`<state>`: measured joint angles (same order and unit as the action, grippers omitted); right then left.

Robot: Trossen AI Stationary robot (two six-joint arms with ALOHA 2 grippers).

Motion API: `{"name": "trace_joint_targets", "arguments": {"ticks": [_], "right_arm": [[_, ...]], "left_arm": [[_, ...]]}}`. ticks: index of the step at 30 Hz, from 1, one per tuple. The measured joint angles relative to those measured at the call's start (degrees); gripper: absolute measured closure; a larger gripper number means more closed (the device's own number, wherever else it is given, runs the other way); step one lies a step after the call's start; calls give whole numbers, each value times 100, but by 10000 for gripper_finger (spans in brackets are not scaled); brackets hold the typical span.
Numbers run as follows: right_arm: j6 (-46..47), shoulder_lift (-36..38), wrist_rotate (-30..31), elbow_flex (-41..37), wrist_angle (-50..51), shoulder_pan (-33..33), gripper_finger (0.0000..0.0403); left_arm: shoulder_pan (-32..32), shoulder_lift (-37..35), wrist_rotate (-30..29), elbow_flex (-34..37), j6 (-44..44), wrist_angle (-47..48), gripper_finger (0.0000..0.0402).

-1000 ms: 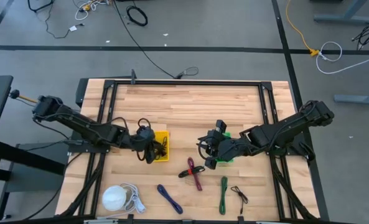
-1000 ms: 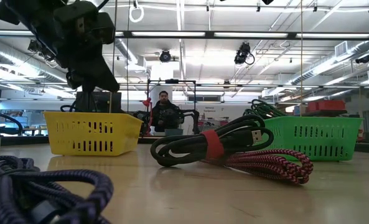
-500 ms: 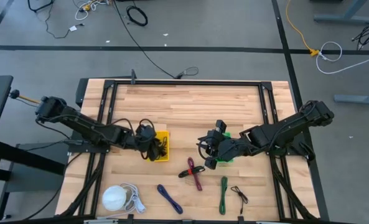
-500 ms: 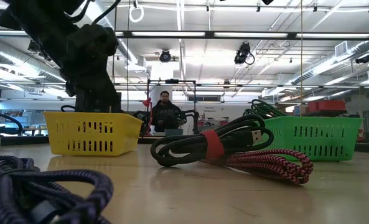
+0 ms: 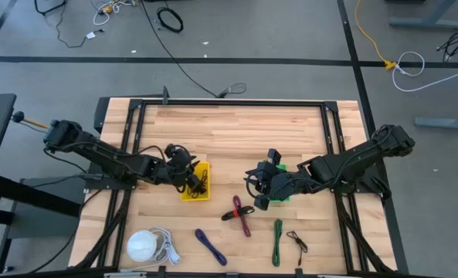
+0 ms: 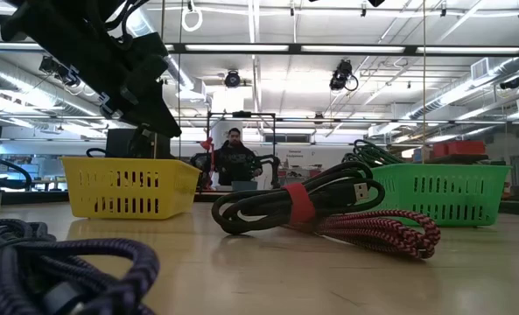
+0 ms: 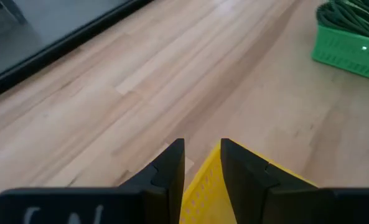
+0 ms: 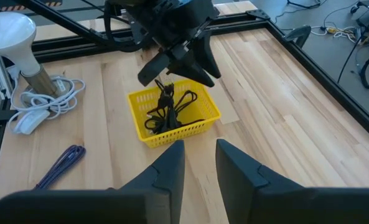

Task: Pick & Place USB Port
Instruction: Put the black charger cable into the yellow bin

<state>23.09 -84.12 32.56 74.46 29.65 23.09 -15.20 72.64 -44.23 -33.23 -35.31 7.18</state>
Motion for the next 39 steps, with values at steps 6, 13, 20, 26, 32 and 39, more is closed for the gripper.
{"name": "trace_joint_targets", "arguments": {"ticks": [6,13,20,26,32,39], "right_arm": [[0,0,-1,0,0,0,312],[347,-98,-544,0,-9,25,312],[368,-631,-1365,-2,-73,379,312],[443,-1280,-1425,-2,-82,730,312],[663,-1880,-1410,-2,-83,706,302],[645,-2344,-1405,-4,-15,502,254]], "left_arm": [[-2,0,-248,0,166,-3,291],[-2,0,5,0,198,-4,291],[-17,-1,1165,-2,491,-21,291],[-86,-2,1536,-4,907,-351,291],[-239,-2,1577,-4,1384,-1126,291],[-345,-4,1825,-7,1561,-1425,291]]}}
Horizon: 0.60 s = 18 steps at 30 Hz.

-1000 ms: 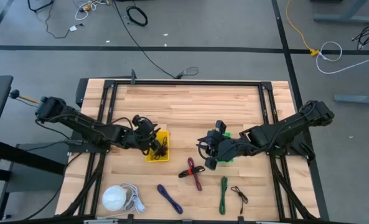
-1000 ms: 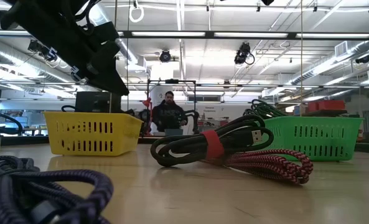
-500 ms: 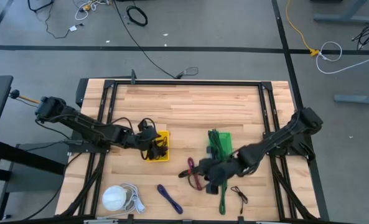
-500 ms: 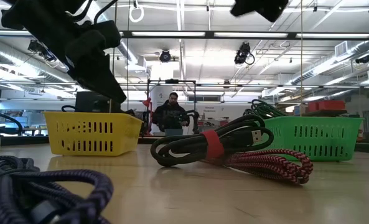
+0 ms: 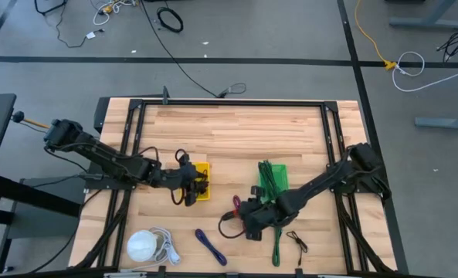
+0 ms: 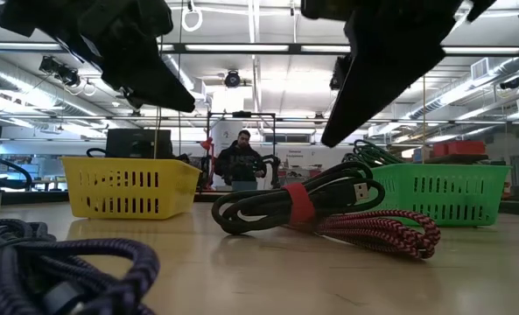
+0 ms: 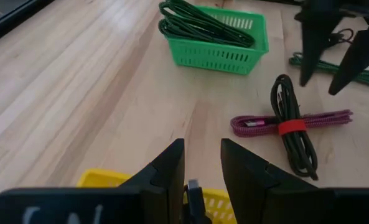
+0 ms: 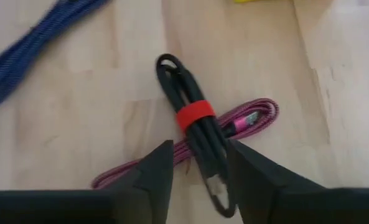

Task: Pick & Place USB Port
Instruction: Put the black charger cable into the yellow bin

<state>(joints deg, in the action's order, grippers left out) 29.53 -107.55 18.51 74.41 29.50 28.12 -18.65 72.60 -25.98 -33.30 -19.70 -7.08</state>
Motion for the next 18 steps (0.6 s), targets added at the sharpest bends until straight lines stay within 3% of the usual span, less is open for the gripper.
{"name": "trace_joint_targets", "arguments": {"ticks": [8,18], "right_arm": [[45,-10,97,0,236,-180,211],[160,-69,-101,-224,164,-176,202]], "left_arm": [[4,0,-4,0,-1,-2,291],[4,0,-4,0,-5,4,291]]}}
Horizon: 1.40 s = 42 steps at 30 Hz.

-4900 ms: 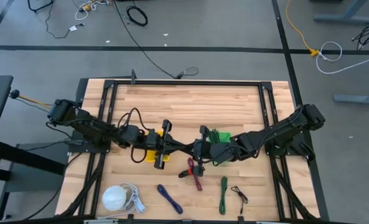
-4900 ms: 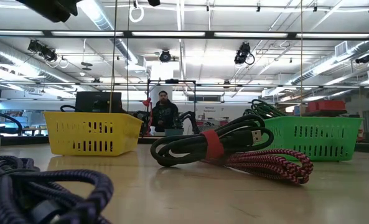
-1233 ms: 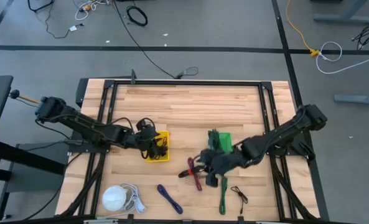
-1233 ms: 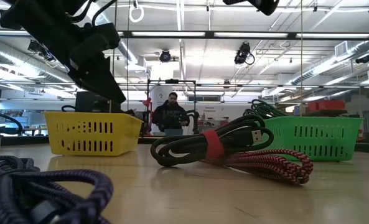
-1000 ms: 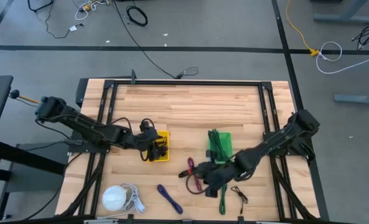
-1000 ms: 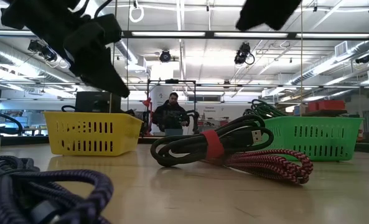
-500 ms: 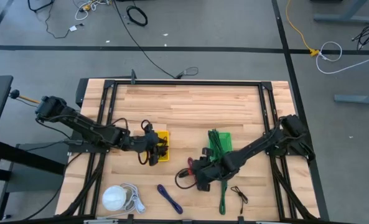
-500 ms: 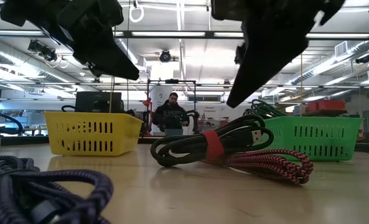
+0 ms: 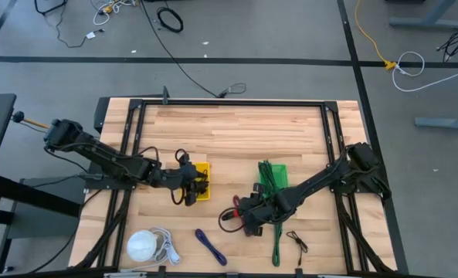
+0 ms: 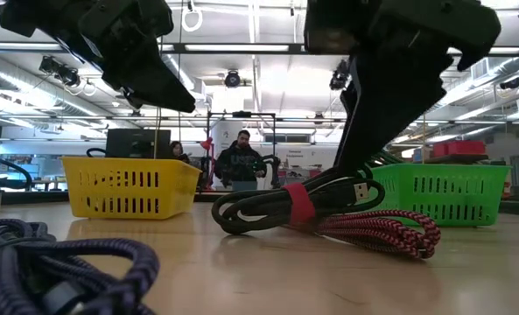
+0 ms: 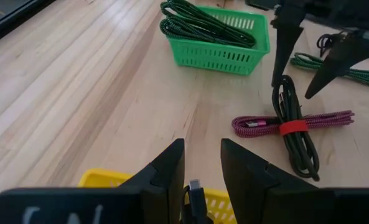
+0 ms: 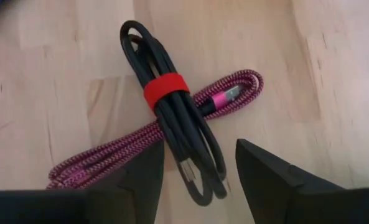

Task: Pick & Place USB Port
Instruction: Put the black charger cable into the yellow bin

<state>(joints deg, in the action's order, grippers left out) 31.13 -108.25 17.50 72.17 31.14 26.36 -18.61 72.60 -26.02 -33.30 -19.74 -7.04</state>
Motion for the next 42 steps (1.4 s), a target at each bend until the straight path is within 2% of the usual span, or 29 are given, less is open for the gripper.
{"name": "trace_joint_targets", "arguments": {"ticks": [8,11,14,17,19,31,36,42], "right_arm": [[-8,2,-304,-428,-484,-93,202],[2,2,-325,-468,-497,-129,218],[-6,4,-502,-464,-493,-159,271],[-19,4,-633,-464,-496,-169,359],[-101,4,-776,-464,-496,-180,381],[-54,27,-800,-464,-411,-180,382],[-116,337,-746,-464,-322,-180,382],[-313,1124,44,-464,-247,-94,383]], "left_arm": [[0,0,-2,0,-3,-1,291],[0,0,0,0,-3,-1,291],[0,0,-2,0,-7,-1,291],[0,0,-2,0,-16,-3,291],[0,0,-2,0,-14,-3,291],[0,0,-2,0,-16,-3,291],[0,0,-2,0,-17,-5,291],[0,0,-2,1,-18,-88,291]]}}
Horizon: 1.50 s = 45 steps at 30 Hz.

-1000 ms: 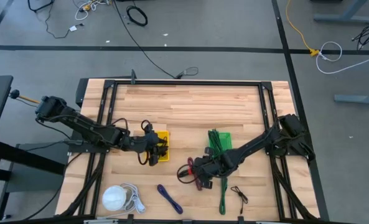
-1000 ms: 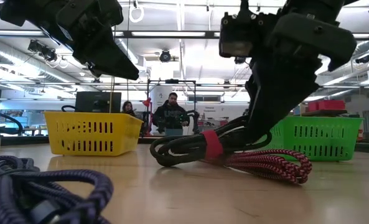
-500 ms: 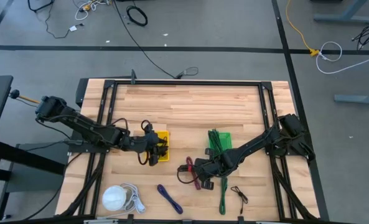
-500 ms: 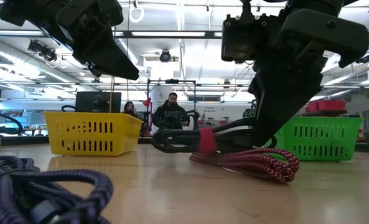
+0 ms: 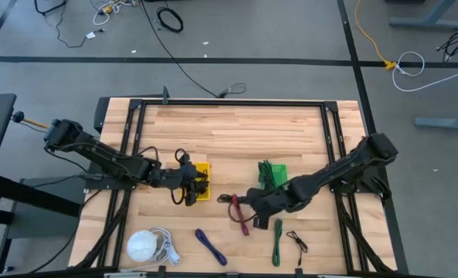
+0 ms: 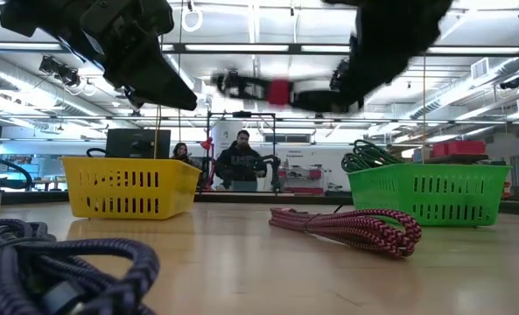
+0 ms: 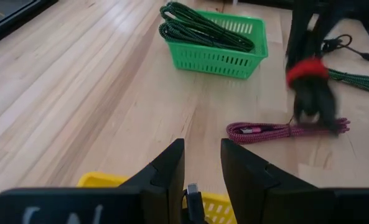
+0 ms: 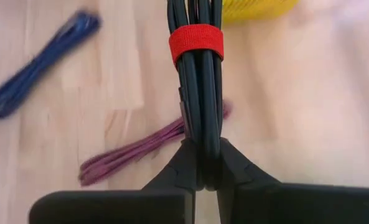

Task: Pick & Place USB Port
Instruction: Put the black charger cable into the yellow bin

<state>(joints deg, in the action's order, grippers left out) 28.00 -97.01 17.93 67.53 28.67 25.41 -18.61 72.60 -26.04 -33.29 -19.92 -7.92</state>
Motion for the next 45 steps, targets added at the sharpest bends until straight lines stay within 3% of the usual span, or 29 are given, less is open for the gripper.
{"name": "trace_joint_targets", "arguments": {"ticks": [9,16,26,31,39,45], "right_arm": [[-121,1273,1343,2,290,15,383],[-291,1888,2075,4,-66,15,383],[-1103,1995,2170,4,-1107,13,383],[-1615,1995,2038,4,-1865,10,383],[-2345,1779,1686,11,-2986,-84,383],[-2424,1574,1164,11,-3365,-322,383]], "left_arm": [[0,0,2,4,263,-407,291],[-23,2,104,4,900,-1403,291],[-24,2,192,6,2332,-4087,291],[-9,2,204,6,2646,-4961,291],[206,2,1348,6,2661,-5691,291],[275,2,1692,6,2662,-5920,291]]}}
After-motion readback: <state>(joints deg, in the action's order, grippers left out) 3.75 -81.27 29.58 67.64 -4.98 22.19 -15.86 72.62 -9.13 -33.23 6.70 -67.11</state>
